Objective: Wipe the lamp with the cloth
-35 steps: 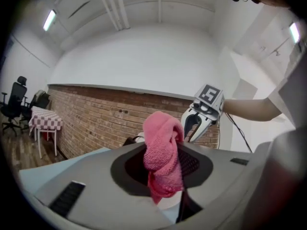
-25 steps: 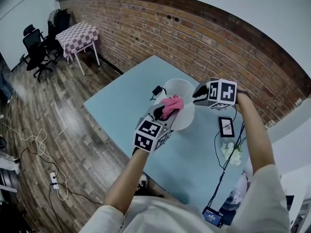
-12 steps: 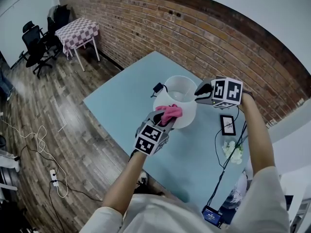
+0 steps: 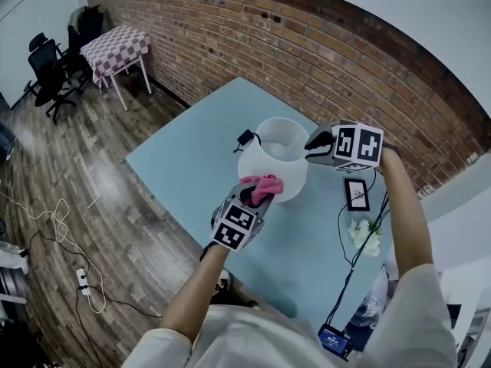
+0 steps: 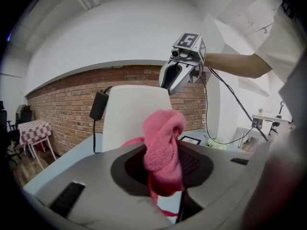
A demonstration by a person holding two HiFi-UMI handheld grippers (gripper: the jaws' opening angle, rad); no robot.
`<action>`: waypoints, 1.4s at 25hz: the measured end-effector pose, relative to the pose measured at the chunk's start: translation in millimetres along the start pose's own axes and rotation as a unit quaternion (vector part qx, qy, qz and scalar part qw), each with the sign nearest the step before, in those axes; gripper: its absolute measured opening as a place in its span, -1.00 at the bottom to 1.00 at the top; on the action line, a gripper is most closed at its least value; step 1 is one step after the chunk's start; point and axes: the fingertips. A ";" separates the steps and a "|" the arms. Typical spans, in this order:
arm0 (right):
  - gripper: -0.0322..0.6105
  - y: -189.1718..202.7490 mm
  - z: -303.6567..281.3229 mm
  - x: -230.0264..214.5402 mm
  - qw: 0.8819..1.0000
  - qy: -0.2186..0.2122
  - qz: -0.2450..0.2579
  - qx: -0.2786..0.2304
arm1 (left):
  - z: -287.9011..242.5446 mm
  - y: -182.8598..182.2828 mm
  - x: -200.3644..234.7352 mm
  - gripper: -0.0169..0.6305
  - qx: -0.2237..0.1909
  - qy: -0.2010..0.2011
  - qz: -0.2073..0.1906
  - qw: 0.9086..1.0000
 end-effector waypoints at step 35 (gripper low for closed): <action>-0.81 -39.6 17.5 22.3 0.998 0.030 0.036 0.044 | 81.9 -48.9 23.4 -0.53 -0.084 -0.048 0.024 0.995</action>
Point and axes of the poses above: the fingertips, and each gripper's own axes: z backward along the fingers, x to its left, y out of its underside, and after that the axes turned 5 degrees about x, right-handed
